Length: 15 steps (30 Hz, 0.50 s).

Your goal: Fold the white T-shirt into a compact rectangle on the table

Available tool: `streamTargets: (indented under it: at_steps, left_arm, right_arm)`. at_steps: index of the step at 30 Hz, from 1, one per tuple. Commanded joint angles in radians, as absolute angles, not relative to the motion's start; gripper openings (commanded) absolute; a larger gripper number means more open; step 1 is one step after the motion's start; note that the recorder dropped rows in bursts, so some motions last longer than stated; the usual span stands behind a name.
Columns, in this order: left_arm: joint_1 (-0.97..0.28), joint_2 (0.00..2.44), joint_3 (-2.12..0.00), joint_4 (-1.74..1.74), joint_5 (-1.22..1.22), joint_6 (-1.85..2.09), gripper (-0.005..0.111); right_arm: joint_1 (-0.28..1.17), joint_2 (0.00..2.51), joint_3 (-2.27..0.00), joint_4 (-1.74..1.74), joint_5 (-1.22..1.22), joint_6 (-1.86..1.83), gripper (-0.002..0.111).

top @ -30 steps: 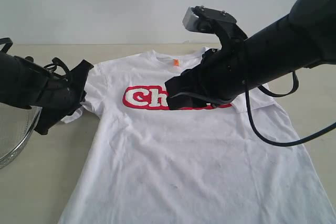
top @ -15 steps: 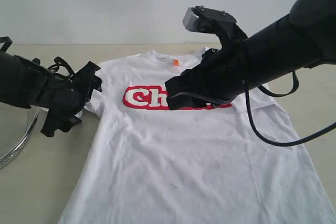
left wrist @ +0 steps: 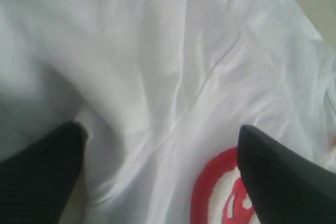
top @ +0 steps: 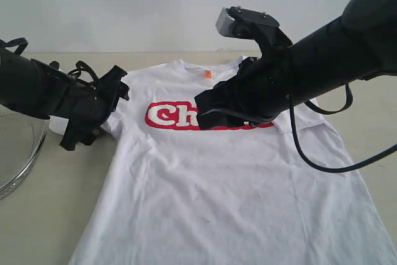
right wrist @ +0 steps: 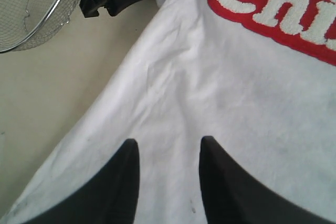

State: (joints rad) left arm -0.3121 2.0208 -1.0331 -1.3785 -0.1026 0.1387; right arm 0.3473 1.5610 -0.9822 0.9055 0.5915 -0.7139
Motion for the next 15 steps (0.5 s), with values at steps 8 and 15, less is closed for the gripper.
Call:
streamTargets:
  at_steps: [8,15]
  left_arm:
    - [-0.310,2.049,-1.031,-1.368,-0.169,0.141,0.020]
    - [-0.312,2.049,-1.043,-1.232,-0.191,0.149,0.005]
  right_arm:
    - [0.349,1.557,-0.986,0.903,0.587,-0.716,0.034]
    - [0.349,1.557,-0.986,0.903,0.587,-0.716,0.034]
